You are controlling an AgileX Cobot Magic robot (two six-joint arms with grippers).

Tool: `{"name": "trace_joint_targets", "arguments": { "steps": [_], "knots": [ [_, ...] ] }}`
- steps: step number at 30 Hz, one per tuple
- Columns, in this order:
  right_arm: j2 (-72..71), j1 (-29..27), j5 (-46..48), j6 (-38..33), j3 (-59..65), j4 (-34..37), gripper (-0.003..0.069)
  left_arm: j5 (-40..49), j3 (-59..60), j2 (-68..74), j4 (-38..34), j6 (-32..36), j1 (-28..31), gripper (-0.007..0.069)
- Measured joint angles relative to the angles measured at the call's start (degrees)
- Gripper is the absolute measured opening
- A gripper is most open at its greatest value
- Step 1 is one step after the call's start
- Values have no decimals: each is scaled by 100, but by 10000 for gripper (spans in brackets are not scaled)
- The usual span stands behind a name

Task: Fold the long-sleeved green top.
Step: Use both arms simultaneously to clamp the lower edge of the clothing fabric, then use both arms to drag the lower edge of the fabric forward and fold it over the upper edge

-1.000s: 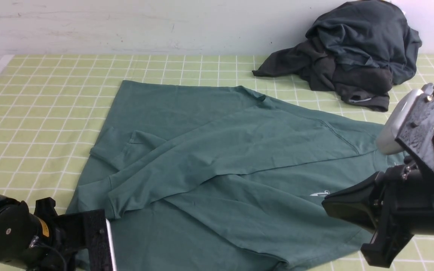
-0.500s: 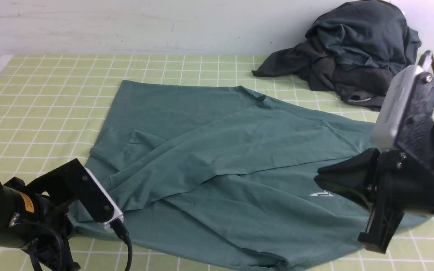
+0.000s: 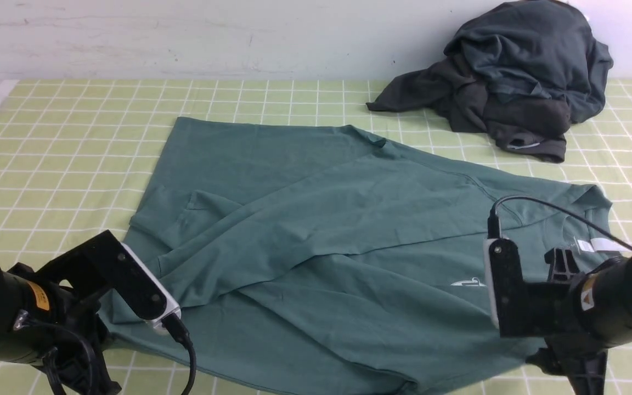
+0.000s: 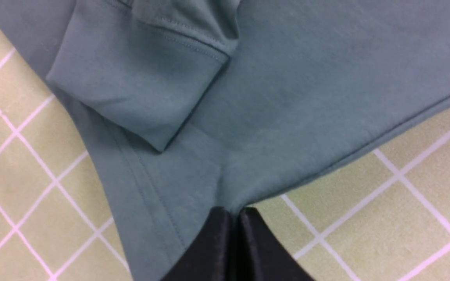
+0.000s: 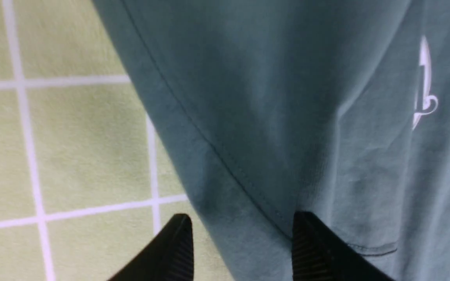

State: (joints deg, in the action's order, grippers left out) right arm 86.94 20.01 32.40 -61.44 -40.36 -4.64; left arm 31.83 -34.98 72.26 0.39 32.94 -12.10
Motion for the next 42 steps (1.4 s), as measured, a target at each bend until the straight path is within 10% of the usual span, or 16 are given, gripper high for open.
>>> {"name": "trace_joint_targets", "arguments": {
  "steps": [10,21,31,42],
  "knots": [
    [520,0,-68,-119,-67,-100,322,16,0,0,-154,0,0,0],
    [167,0,218,729,-62,-101,1,482,0,-390,-302,-325,0,0],
    [-826,0,1004,1911,-112,-703,-3,1430,-401,-874,-466,-2141,0,1],
    [75,-606,409,2796,-1741,-850,-4,1078,-2418,769,144,-2536,0,6]
  ]
}}
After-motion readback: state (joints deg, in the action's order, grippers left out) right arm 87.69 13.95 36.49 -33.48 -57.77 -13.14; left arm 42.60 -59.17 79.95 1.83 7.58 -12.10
